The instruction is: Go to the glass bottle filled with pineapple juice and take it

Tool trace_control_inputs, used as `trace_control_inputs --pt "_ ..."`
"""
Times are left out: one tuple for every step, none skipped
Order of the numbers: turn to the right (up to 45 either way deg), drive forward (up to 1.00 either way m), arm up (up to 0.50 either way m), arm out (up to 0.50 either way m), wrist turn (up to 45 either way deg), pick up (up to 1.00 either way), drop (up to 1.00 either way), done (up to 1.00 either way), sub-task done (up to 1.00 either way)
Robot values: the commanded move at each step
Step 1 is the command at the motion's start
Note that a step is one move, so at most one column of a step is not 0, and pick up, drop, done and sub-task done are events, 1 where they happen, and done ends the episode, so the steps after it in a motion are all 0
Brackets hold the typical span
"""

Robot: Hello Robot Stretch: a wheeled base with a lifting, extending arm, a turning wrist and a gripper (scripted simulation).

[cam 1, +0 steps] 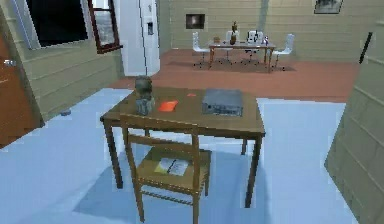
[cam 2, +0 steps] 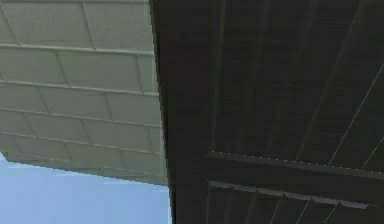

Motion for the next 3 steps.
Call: trace_control_inputs --pt "12.0 0.0 0.0 0.0 0.0 0.0 0.0 0.0 0.0" --pt "0.0 0.2 0.0 0.0 0.0 0.0 0.0 0.0 0.0" --pt "39.0 0.0 0.0 0.0 0.0 0.0 0.0 0.0 0.0"
